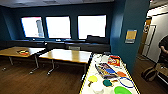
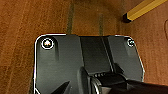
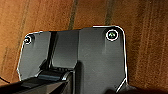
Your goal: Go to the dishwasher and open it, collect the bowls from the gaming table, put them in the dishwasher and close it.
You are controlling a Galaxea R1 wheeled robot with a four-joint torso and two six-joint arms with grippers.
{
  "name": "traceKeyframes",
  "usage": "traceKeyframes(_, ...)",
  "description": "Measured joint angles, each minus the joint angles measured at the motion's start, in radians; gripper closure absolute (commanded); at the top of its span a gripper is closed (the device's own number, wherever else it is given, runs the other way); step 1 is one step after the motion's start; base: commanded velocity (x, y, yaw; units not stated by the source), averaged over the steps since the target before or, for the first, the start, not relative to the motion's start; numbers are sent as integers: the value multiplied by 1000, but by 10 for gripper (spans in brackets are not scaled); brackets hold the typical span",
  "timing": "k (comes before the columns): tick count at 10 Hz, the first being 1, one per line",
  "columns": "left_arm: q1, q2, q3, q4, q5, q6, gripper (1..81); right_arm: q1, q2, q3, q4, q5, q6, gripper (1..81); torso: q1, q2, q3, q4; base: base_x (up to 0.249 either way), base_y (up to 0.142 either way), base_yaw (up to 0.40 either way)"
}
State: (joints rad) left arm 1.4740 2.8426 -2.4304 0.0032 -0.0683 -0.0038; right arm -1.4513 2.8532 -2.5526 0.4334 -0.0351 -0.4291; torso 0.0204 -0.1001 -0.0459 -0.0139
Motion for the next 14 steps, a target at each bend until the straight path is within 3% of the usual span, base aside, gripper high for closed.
traceKeyframes(4, 0, -96, 120, 0, -1, 0, 10, 0, -90, 153, 1, 2, 0, 10, 0, 0, 0, 0, 0, 0, 0)
traceKeyframes(7, 0, -96, 147, 0, -1, 0, 10, 4, -167, 307, 1, 3, 0, 10, 0, 0, 0, 0, 0, 0, 0)
traceKeyframes(12, 0, -181, 307, 0, -2, 0, 10, 6, -209, 377, 0, 8, 1, 10, 0, 0, 0, 0, 0, 0, 0)
traceKeyframes(14, 0, -189, 316, 0, -3, 0, 10, 11, -254, 447, 0, 9, 1, 10, 0, 0, 0, 0, 0, 0, 0)
